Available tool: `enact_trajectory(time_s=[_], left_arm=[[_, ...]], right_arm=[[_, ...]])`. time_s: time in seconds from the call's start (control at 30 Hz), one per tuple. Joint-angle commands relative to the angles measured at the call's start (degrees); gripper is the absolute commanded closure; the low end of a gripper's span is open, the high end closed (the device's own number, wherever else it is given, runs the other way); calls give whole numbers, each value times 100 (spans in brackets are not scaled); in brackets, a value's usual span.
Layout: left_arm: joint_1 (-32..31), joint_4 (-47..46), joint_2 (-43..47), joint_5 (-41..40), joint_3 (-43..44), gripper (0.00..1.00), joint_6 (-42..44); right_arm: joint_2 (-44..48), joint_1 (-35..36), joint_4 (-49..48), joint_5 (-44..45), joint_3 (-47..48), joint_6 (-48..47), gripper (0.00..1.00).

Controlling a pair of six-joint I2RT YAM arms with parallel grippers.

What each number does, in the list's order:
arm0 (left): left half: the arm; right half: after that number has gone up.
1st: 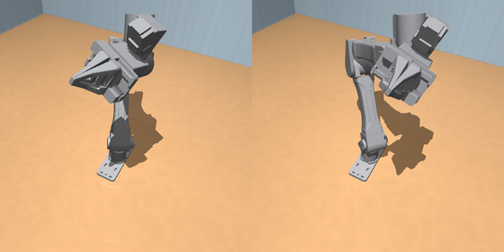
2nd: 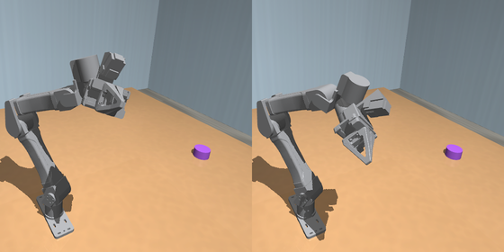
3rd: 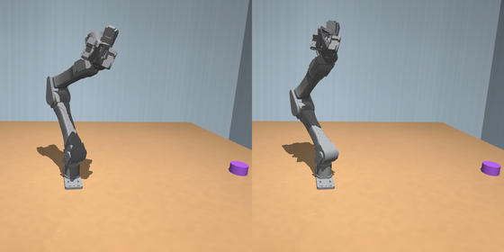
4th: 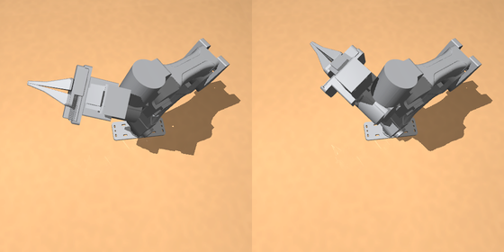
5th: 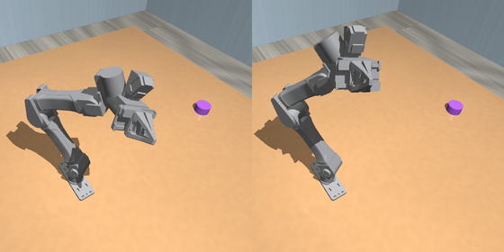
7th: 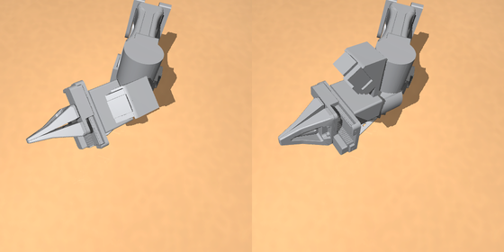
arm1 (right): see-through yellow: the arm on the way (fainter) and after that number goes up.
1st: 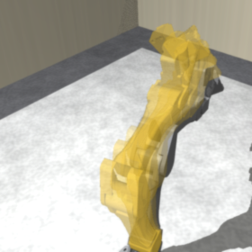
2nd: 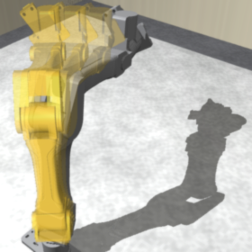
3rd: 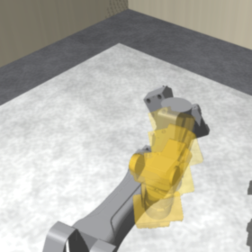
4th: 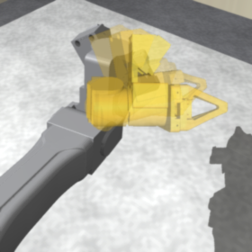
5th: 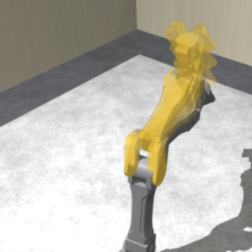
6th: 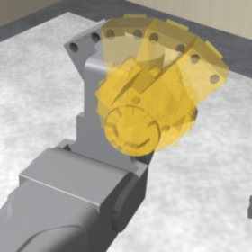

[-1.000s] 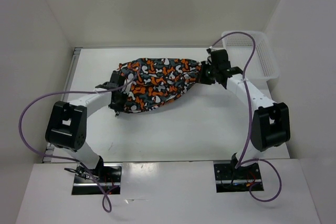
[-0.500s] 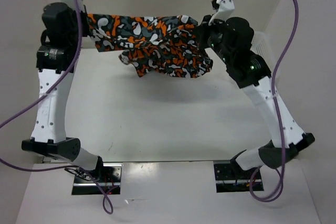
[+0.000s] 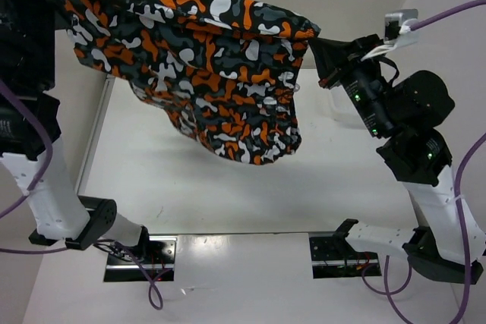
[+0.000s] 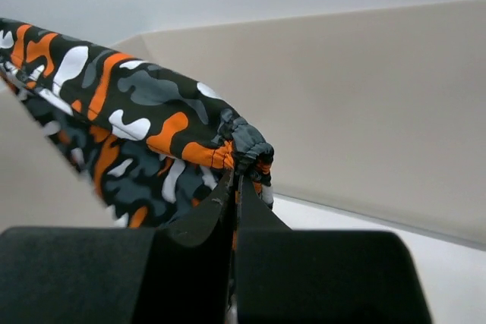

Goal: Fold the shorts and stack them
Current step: Flatten the shorts out

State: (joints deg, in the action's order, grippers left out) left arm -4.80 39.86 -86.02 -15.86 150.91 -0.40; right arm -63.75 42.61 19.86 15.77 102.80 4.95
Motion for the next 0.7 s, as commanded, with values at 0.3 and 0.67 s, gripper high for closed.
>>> enact_trajectory(time_s=[0.3,0.67], left_arm=[[216,1348,-4034,680,2211,100,40],[23,1840,-5153,768,2883,100,40]], right_arm=[[-1622,-2283,-526,-1215,-1209,1420,100],[-2863,-2784,-1063,-2034,-1438,1605,100]])
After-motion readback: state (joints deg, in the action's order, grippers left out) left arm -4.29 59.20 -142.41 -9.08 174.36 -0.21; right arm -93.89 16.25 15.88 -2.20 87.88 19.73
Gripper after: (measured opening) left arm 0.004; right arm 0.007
